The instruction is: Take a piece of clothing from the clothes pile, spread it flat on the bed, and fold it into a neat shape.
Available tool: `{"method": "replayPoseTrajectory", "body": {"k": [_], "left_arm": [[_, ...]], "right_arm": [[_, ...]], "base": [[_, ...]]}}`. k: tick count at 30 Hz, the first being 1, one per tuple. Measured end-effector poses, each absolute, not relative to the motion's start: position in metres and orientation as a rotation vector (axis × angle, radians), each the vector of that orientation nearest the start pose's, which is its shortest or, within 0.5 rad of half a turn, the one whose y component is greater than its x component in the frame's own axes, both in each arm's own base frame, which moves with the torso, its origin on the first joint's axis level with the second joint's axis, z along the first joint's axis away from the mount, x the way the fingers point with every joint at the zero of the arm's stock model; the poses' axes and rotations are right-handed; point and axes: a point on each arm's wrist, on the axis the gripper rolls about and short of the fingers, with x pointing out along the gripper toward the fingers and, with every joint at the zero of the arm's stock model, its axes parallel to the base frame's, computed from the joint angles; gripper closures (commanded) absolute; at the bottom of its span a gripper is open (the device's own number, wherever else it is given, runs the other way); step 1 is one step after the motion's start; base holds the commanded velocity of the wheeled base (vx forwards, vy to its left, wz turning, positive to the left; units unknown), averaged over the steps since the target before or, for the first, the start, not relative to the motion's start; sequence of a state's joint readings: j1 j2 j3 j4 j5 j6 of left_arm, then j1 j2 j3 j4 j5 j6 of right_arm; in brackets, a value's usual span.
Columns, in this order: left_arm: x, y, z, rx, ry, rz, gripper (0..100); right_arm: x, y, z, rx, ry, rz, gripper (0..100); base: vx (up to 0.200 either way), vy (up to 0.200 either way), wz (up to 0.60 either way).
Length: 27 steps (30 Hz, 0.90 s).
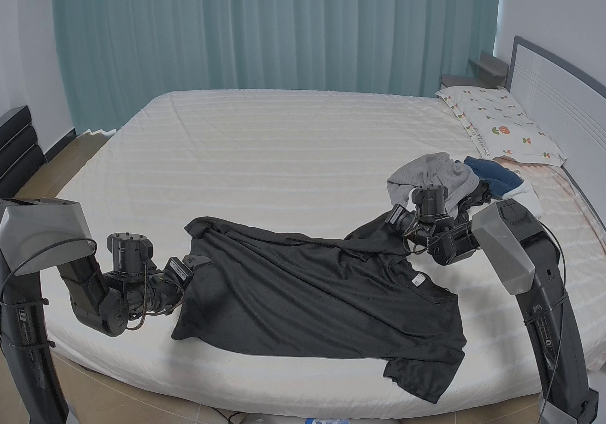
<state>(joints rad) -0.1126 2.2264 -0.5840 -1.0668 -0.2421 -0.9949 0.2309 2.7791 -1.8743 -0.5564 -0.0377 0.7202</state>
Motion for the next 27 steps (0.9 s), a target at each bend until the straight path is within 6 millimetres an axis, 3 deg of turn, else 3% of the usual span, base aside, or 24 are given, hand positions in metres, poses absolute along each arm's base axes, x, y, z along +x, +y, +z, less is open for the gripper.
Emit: {"method": "replayPoseTrajectory", "body": {"k": [8,15,26,27], "left_arm": [[0.328,-0.043,0.002,-0.992,0.702,-0.027,0],[0.328,-0.043,0.002,-0.991,0.702,-0.028,0],[0.329,-0.043,0.002,-0.991,0.701,-0.028,0],[0.329,-0.043,0.002,-0.991,0.701,-0.028,0]], "right_arm": [[0.544,0.114,-0.012,0.664,0.322,0.029,100],[0.55,0.107,-0.001,0.653,0.185,0.107,100],[0.55,0.105,-0.03,0.6,0.231,0.11,100],[0.55,0.105,-0.031,0.592,0.235,0.105,0]], "base": [[0.0,0.0,0.0],[0.0,0.0,0.0],[0.0,0.0,0.0],[0.0,0.0,0.0]]}}
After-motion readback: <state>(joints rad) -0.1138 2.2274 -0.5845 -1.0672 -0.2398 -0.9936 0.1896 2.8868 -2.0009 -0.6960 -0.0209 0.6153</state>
